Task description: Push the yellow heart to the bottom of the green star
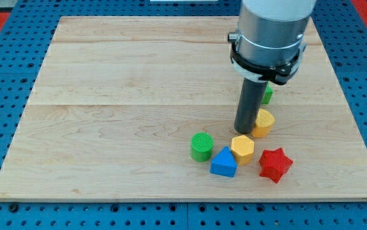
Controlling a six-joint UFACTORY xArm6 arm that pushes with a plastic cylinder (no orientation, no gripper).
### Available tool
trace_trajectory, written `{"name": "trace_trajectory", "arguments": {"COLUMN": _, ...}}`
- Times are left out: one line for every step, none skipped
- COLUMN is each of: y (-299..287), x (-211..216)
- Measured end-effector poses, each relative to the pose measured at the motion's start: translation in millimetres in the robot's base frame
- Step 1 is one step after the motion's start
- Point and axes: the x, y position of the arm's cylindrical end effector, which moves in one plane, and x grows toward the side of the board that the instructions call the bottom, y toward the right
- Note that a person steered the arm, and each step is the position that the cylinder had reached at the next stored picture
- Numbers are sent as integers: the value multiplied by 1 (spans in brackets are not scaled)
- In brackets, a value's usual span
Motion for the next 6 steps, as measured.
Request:
{"name": "trace_trajectory", "arguments": {"y": -2, "x": 10}}
{"name": "trace_trajectory", "arguments": {"y": -5, "x": 26}}
{"name": "trace_trajectory", "arguments": {"y": -4, "x": 32}}
{"name": "trace_trajectory", "arguments": {"y": 40, "x": 27}}
{"name": "trace_trajectory", "arguments": {"y": 92, "x": 26}}
{"name": "trace_trajectory", "arguments": {"y": 142, "x": 53}}
